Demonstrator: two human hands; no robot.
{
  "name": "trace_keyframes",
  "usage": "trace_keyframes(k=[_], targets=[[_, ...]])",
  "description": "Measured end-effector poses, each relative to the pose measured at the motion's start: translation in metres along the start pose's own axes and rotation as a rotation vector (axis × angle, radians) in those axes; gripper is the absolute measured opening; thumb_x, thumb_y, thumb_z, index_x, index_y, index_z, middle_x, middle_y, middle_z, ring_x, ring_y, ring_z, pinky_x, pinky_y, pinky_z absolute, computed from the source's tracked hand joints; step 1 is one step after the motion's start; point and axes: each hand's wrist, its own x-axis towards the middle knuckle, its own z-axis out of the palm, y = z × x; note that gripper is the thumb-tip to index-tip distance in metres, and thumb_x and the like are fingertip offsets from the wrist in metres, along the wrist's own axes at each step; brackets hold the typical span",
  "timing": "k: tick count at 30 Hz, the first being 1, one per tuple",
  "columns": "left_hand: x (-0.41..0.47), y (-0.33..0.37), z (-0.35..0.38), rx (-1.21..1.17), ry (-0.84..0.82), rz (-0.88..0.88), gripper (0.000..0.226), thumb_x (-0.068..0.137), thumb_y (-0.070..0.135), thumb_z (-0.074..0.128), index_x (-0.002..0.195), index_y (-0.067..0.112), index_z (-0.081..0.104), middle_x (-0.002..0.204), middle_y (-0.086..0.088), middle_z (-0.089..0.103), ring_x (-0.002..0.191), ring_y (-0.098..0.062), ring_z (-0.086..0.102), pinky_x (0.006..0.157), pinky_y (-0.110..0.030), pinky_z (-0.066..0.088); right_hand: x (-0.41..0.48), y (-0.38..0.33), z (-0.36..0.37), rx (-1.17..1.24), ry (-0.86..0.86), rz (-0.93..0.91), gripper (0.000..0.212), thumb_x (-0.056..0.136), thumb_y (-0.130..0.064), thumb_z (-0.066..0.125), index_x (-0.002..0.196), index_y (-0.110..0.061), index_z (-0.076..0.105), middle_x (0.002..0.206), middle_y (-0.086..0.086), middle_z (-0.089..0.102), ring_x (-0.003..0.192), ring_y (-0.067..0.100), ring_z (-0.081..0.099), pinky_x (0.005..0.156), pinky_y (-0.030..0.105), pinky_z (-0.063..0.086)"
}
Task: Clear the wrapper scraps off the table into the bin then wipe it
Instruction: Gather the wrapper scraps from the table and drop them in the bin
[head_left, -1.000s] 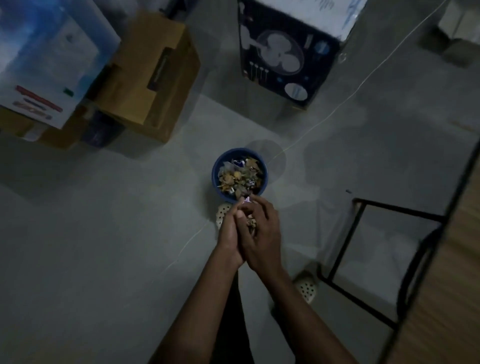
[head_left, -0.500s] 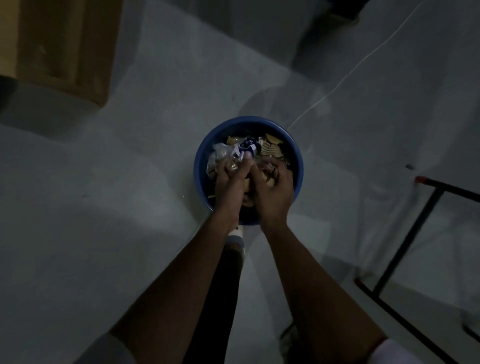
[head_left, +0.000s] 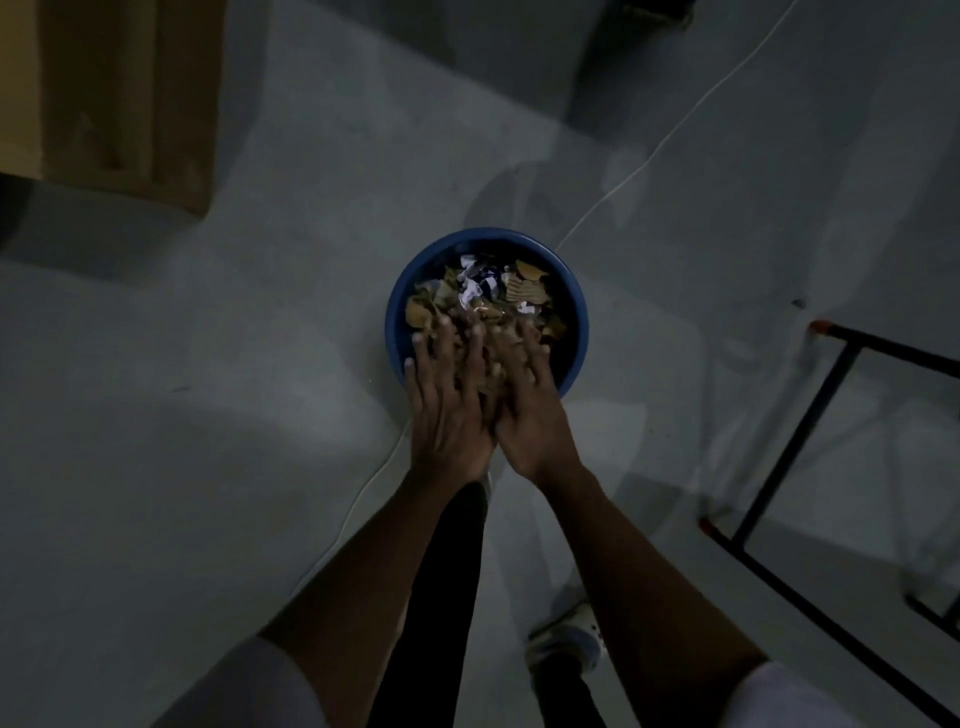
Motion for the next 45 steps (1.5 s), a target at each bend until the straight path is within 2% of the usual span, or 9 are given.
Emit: trace_keyframes(k=[3, 9, 14, 18, 26, 30, 34, 39, 45], targets=[[0.02, -0.026, 0.036, 0.158, -0.06, 0.076, 0.105, 0.09, 0.066, 0.054, 0.164, 0.012, 0.003, 0.17, -0.02, -0.004, 0.155, -0.046, -0.005, 0.125, -0.061, 0.005, 0.026, 0.031, 0.022, -0.242, -0.144, -0.037, 0.08, 0.09, -0.021, 0.054, 0.162, -0.011, 0.02, 0.169, 0.019, 0.008, 0.157, 0.033, -0.01, 0.124, 0.061, -0.002], [0.067, -0.049, 0.047, 0.263, -0.135, 0.09, 0.104, 0.089, 0.054, 0.065, 0.164, 0.015, 0.004, 0.171, -0.017, -0.001, 0.156, -0.043, -0.002, 0.125, -0.057, 0.0, 0.075, 0.056, 0.022, -0.383, -0.344, 0.152, 0.079, 0.102, -0.035, 0.055, 0.163, -0.035, 0.005, 0.171, 0.01, 0.0, 0.154, 0.043, -0.01, 0.124, 0.06, 0.002], [0.032, -0.007, -0.026, 0.178, -0.187, 0.057, 0.111, 0.083, 0.053, 0.071, 0.163, 0.011, 0.005, 0.169, -0.017, 0.007, 0.155, -0.036, 0.007, 0.125, -0.056, 0.0, 0.019, -0.005, -0.03, -0.181, -0.3, 0.217, 0.072, 0.094, -0.011, 0.058, 0.159, -0.019, 0.03, 0.166, 0.012, 0.027, 0.152, 0.035, 0.021, 0.125, 0.047, 0.013], [-0.022, 0.035, -0.099, 0.123, -0.197, 0.037, 0.104, 0.086, 0.056, 0.068, 0.163, 0.015, 0.011, 0.168, -0.015, 0.009, 0.152, -0.038, 0.009, 0.124, -0.056, 0.005, -0.055, -0.073, -0.081, -0.093, -0.152, 0.265, 0.058, 0.096, -0.011, 0.058, 0.152, -0.016, 0.044, 0.153, 0.016, 0.047, 0.137, 0.038, 0.044, 0.106, 0.037, 0.038], [-0.154, 0.158, -0.235, -0.009, -0.007, 0.16, 0.087, 0.093, 0.046, 0.066, 0.161, 0.017, 0.022, 0.168, -0.014, 0.016, 0.153, -0.038, 0.01, 0.124, -0.056, 0.012, -0.216, -0.16, -0.183, -0.167, 0.09, 0.16, 0.05, 0.099, -0.019, 0.054, 0.148, -0.013, 0.048, 0.154, 0.013, 0.045, 0.142, 0.032, 0.039, 0.113, 0.044, 0.038], [-0.244, 0.231, -0.263, -0.199, 0.086, 0.191, 0.063, 0.093, 0.038, 0.069, 0.148, 0.014, 0.049, 0.157, -0.013, 0.04, 0.147, -0.036, 0.029, 0.121, -0.047, 0.021, -0.32, -0.179, -0.238, -0.101, 0.291, 0.063, 0.041, 0.1, -0.018, 0.057, 0.141, -0.013, 0.056, 0.147, 0.011, 0.052, 0.139, 0.029, 0.042, 0.113, 0.038, 0.034], [-0.352, 0.302, -0.276, -0.494, 0.236, 0.281, 0.031, 0.09, 0.03, 0.064, 0.115, 0.013, 0.073, 0.121, -0.007, 0.07, 0.119, -0.029, 0.056, 0.103, -0.036, 0.037, -0.445, -0.177, -0.284, -0.002, 0.514, -0.002, 0.031, 0.099, -0.016, 0.06, 0.129, -0.013, 0.066, 0.133, 0.011, 0.062, 0.127, 0.029, 0.054, 0.105, 0.032, 0.037], [-0.457, 0.376, -0.252, -0.736, 0.077, 0.338, 0.01, 0.095, 0.015, 0.068, 0.098, 0.022, 0.075, 0.094, 0.006, 0.073, 0.093, -0.013, 0.069, 0.087, -0.038, 0.057, -0.577, -0.138, -0.311, 0.171, 0.741, 0.032, 0.022, 0.098, -0.019, 0.062, 0.117, -0.018, 0.074, 0.119, 0.004, 0.071, 0.111, 0.019, 0.063, 0.091, 0.031, 0.047], [-0.508, 0.444, -0.206, -0.723, -0.139, 0.375, 0.009, 0.096, 0.017, 0.067, 0.097, 0.018, 0.076, 0.094, -0.004, 0.078, 0.081, -0.007, 0.071, 0.074, -0.03, 0.056, -0.658, -0.081, -0.332, 0.397, 0.908, 0.188, 0.018, 0.098, -0.019, 0.062, 0.111, -0.024, 0.074, 0.107, -0.003, 0.072, 0.101, 0.016, 0.066, 0.078, 0.023, 0.043]])
